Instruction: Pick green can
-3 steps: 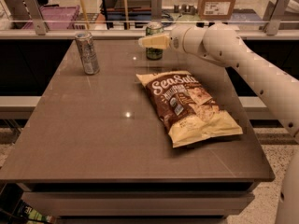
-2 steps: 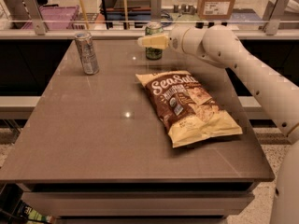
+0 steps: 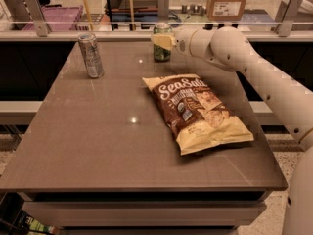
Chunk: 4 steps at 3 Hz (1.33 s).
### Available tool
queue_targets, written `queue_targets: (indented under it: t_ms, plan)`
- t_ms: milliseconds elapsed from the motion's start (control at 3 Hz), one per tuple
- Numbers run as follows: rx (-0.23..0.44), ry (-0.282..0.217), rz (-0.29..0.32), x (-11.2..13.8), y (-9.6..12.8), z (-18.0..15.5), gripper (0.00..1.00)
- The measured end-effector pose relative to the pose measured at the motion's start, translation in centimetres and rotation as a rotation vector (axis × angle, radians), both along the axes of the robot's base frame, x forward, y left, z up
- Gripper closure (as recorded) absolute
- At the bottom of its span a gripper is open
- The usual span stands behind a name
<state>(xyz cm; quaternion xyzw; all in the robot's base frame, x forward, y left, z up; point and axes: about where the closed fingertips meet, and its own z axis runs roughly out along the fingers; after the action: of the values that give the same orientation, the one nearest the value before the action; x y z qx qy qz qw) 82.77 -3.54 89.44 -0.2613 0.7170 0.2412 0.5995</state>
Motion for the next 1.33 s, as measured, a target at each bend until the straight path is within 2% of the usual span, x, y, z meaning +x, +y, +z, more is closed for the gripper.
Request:
queue_targets:
  t_ms: [667, 1000, 1333]
  plan:
    - [0.001, 0.002, 0.007, 0.0, 0.51, -0.14, 0.93]
    - [0.001, 0.003, 0.009, -0.01, 0.71, -0.19, 1.0]
    - [0.008, 0.006, 0.023, -0.09, 0.97, -0.19, 1.0]
